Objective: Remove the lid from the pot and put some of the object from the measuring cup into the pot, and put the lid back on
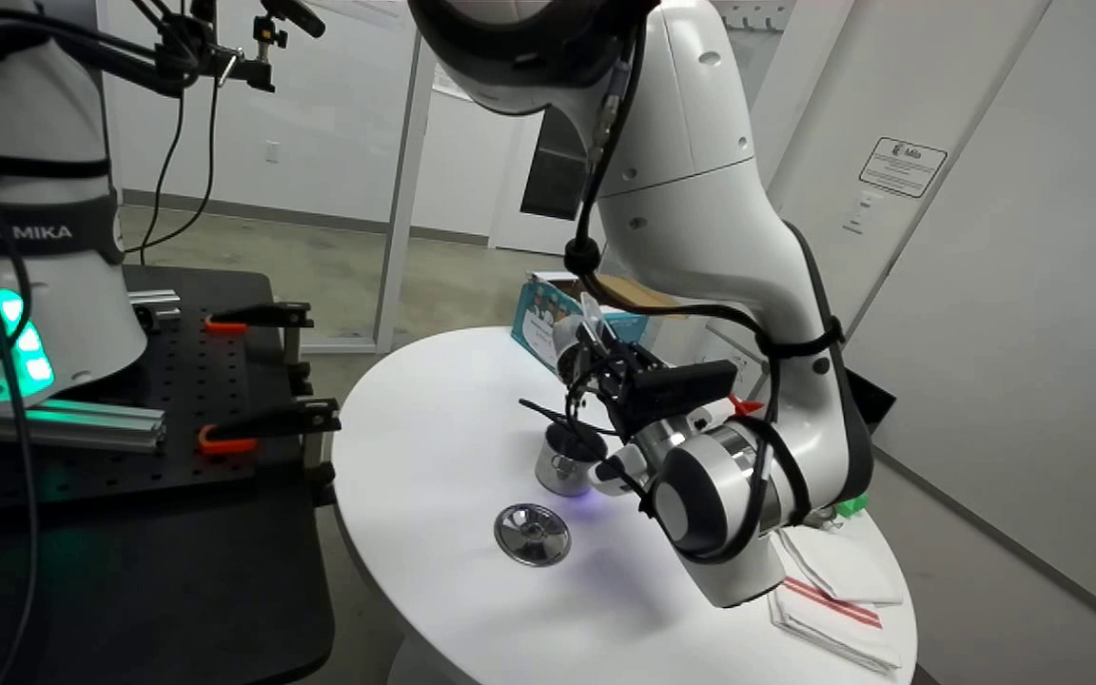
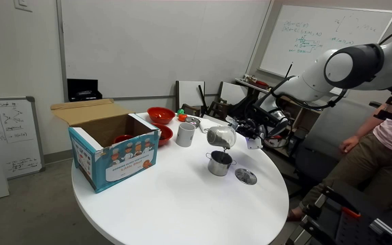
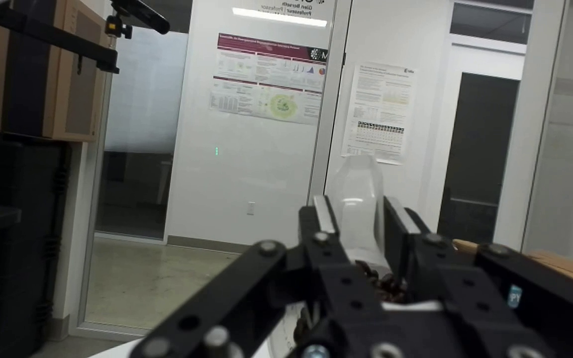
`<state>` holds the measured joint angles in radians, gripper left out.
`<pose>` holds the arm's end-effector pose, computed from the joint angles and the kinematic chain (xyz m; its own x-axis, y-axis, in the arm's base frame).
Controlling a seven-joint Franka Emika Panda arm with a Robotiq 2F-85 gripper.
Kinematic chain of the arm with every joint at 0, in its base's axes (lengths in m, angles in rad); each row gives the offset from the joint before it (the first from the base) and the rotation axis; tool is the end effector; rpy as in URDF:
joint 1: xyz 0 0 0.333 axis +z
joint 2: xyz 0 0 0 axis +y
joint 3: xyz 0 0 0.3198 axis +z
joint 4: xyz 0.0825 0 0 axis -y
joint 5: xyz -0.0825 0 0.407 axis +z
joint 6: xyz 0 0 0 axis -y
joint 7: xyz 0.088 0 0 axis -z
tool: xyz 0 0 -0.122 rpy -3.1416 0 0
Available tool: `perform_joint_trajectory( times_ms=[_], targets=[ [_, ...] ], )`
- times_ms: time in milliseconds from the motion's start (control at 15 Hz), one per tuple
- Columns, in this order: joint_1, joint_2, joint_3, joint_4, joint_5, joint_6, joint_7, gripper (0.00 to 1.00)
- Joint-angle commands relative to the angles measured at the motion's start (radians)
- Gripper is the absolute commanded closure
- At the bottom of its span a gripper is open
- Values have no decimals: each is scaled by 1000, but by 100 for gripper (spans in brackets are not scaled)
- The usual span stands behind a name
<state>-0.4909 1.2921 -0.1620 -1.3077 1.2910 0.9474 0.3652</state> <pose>0.5434 -0.2137 -0.0027 0.1182 0.2555 -0.9595 -0.9930 0.0291 -0.1145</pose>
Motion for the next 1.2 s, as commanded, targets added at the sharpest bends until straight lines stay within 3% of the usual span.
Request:
perform_joint_trajectory(
  times_ms=[0, 1133],
  targets=[
    [-10, 32, 5, 48, 27, -45, 31, 93],
    [98, -83, -69, -3, -68, 110, 62, 93]
  ],
)
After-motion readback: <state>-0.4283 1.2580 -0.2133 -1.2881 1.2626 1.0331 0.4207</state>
